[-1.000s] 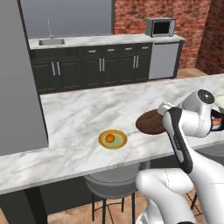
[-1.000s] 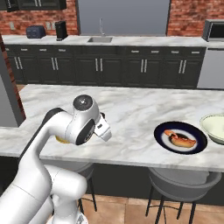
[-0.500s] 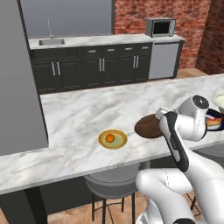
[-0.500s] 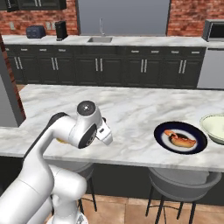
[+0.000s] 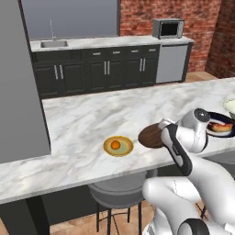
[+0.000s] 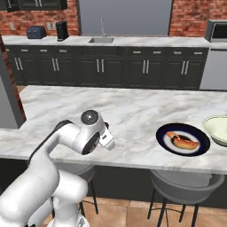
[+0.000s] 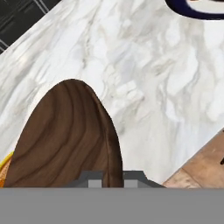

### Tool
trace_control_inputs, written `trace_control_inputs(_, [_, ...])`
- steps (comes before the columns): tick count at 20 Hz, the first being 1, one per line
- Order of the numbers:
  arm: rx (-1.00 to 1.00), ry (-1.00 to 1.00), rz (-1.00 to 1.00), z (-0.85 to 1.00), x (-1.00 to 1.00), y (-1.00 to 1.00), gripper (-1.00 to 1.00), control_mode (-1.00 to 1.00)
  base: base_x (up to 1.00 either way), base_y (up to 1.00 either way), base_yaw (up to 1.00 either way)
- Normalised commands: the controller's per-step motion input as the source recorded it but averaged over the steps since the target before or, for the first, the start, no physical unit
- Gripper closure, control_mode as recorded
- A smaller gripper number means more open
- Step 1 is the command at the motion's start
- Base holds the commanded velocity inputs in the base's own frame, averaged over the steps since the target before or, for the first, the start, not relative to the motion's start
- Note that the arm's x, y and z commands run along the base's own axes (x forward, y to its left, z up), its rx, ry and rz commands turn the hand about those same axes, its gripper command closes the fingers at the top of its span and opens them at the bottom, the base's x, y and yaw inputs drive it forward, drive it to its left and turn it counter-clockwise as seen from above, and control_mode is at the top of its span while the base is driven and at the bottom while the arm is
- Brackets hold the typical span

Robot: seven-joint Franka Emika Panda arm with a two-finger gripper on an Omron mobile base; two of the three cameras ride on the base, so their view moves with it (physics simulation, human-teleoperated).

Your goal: Take the smaller bowl and place it next to the appetizer plate on the dining counter , and place the larger bowl next to the plate with cooked food.

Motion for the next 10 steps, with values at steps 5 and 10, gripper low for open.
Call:
trace_control_inputs(5, [0.0,0.0,0.0,-0.33,0.36,0.0,1.0,-1.0,0.0,0.0,0.0])
trace_control_inputs(10, [0.0,0.0,0.0,-0.32,0.43,0.0,1.0,-1.0,0.0,0.0,0.0])
